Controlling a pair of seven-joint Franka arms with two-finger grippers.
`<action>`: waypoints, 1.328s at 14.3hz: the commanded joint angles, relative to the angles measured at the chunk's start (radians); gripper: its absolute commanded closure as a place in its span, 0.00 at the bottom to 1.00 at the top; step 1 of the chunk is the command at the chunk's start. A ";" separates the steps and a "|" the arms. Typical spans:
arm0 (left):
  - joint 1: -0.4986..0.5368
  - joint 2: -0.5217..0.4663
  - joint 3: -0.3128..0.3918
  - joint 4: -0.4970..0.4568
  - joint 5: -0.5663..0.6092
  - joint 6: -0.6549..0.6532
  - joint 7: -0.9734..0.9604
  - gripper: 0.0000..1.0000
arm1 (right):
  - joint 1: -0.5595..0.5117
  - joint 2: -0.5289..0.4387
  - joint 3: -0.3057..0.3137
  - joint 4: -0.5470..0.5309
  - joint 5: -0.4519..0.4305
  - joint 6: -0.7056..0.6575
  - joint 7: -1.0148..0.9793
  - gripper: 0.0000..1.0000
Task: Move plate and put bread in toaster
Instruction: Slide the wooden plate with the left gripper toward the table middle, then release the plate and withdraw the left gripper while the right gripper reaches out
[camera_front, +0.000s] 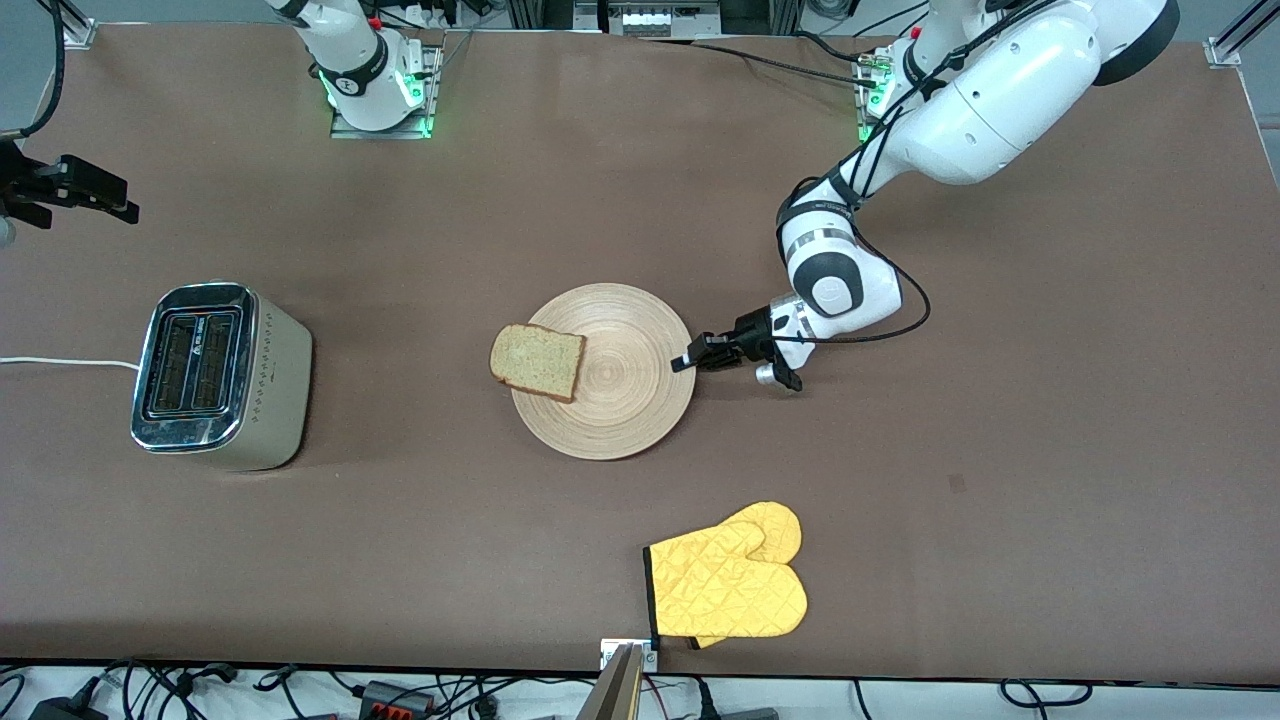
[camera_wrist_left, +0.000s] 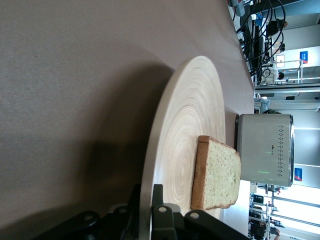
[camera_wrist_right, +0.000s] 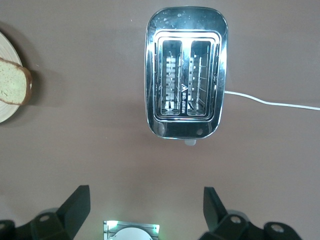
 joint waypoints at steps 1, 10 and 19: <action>0.002 -0.010 0.006 0.017 -0.032 0.015 0.031 0.00 | -0.010 0.005 0.004 0.016 0.001 -0.010 -0.021 0.00; 0.194 -0.007 0.023 0.017 0.281 -0.108 0.113 0.00 | -0.010 0.005 0.004 0.016 0.002 -0.012 -0.019 0.00; 0.257 -0.017 0.270 0.229 0.848 -0.667 -0.255 0.00 | -0.020 0.169 0.001 0.016 0.340 0.031 -0.007 0.00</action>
